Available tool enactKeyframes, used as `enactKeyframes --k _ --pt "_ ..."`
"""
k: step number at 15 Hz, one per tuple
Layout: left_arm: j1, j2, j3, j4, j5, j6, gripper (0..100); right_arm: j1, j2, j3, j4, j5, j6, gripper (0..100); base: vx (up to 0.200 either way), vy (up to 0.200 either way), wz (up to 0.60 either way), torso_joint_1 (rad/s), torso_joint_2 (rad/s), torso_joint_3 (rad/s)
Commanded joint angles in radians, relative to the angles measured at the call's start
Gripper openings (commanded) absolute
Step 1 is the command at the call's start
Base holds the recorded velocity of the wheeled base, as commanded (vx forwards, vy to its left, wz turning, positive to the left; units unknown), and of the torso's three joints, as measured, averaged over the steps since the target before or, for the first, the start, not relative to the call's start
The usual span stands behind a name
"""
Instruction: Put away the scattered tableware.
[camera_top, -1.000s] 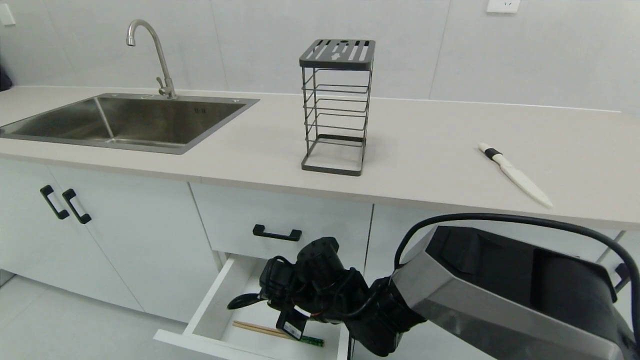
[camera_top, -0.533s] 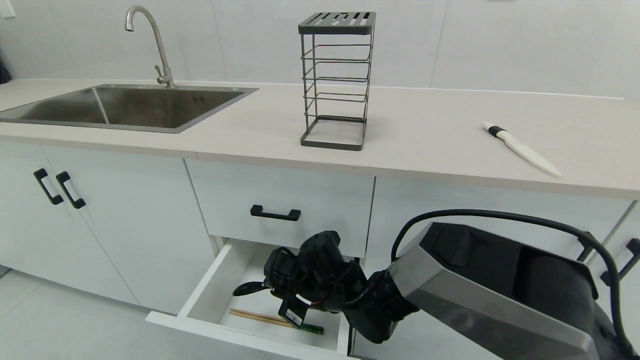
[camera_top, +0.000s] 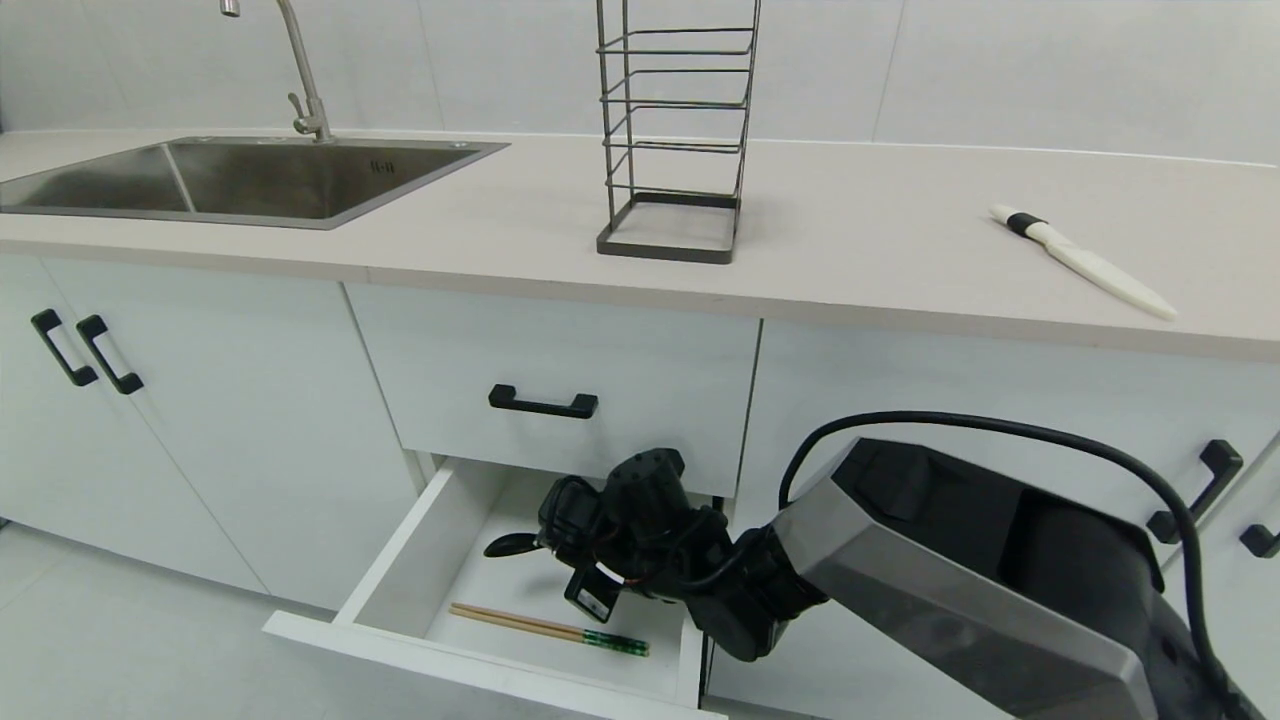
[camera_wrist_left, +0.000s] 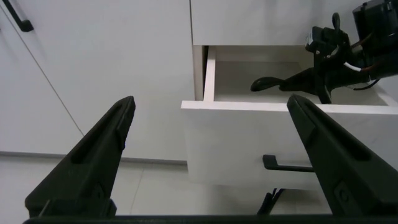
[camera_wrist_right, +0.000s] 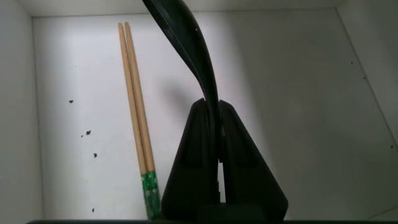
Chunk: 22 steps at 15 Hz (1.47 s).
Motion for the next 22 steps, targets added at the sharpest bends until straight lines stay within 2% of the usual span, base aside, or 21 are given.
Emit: enactKeyframes --k 1,12,13,19,22 --pt "0.000 0.001 0.000 -0.001 0.000 0.000 100 0.004 0.020 -0.017 0.001 0.000 0.000 0 0.000 0.000 0.00 0.002 0.02 0.056" --pt "0.000 0.001 0.000 -0.001 0.000 0.000 100 0.044 0.052 -0.037 0.030 0.014 0.001 0 0.000 0.000 0.00 0.000 0.00 0.000" --pt "0.000 0.001 0.000 -0.001 0.000 0.000 100 0.045 0.051 -0.035 0.033 0.015 0.000 100 0.000 0.000 0.00 0.000 0.00 0.000" --pt "0.000 0.001 0.000 -0.001 0.000 0.000 100 0.050 0.040 -0.035 0.030 0.018 -0.002 100 0.000 0.000 0.00 0.000 0.00 0.000" --pt "0.000 0.001 0.000 -0.001 0.000 0.000 100 0.064 -0.035 -0.026 0.007 0.018 -0.009 100 0.000 0.000 0.00 0.000 0.00 0.000"
